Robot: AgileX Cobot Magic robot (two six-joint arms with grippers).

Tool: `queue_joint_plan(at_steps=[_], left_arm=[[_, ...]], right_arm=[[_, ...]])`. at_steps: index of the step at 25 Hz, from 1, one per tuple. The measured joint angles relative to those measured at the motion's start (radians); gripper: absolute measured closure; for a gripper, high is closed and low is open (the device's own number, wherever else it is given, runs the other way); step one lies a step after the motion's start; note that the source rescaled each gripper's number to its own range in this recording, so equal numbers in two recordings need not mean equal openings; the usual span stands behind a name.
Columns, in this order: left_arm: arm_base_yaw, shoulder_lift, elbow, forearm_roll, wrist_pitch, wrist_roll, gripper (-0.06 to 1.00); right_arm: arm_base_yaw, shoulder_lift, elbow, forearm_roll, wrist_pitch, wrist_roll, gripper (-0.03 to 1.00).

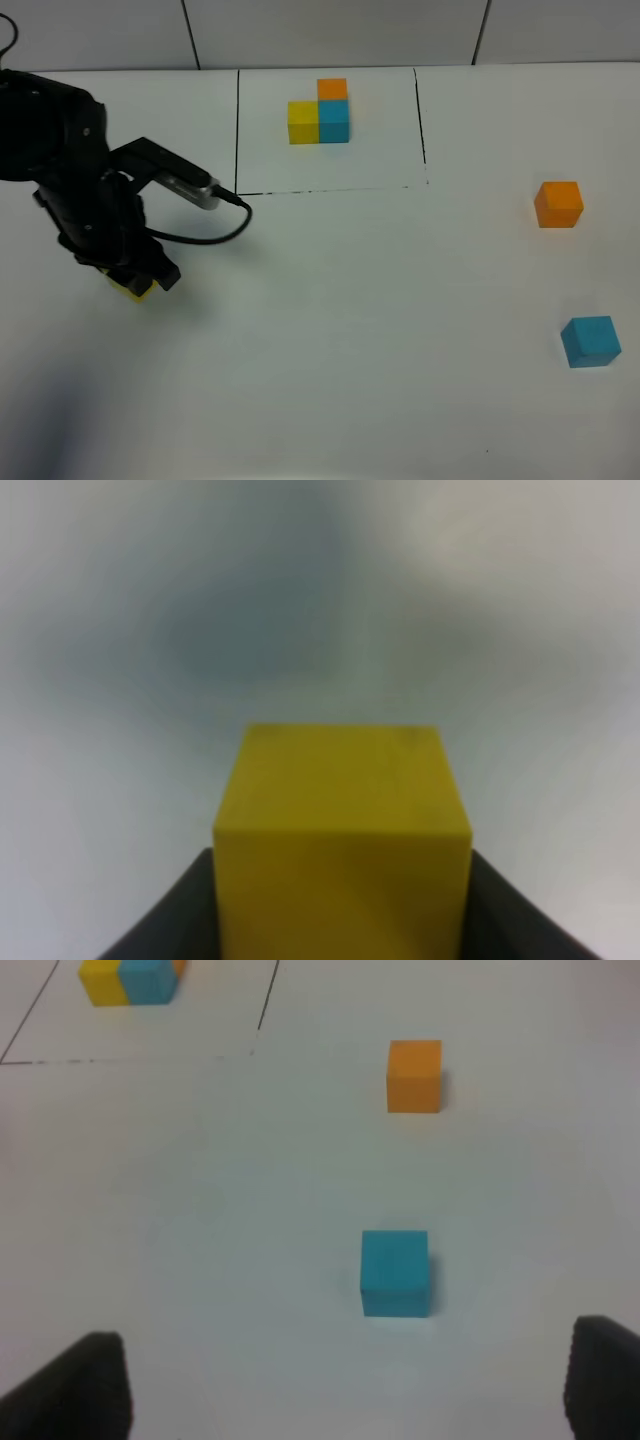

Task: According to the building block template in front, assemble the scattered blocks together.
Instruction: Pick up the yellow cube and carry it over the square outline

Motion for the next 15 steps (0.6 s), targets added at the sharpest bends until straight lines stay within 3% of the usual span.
queue_joint_plan(at_steps=[5,15], left_arm=[[-0.120,0.022,-0.121,0.000,0.021,0.178,0.94],[-0.260,0.247,-0.465,0.003,0.254,0.358,0.94]], right_arm=[[0.000,0.000,0.000,0.000,0.000,0.000,0.21],[0.000,0.000,0.000,0.000,0.000,0.000,0.21]])
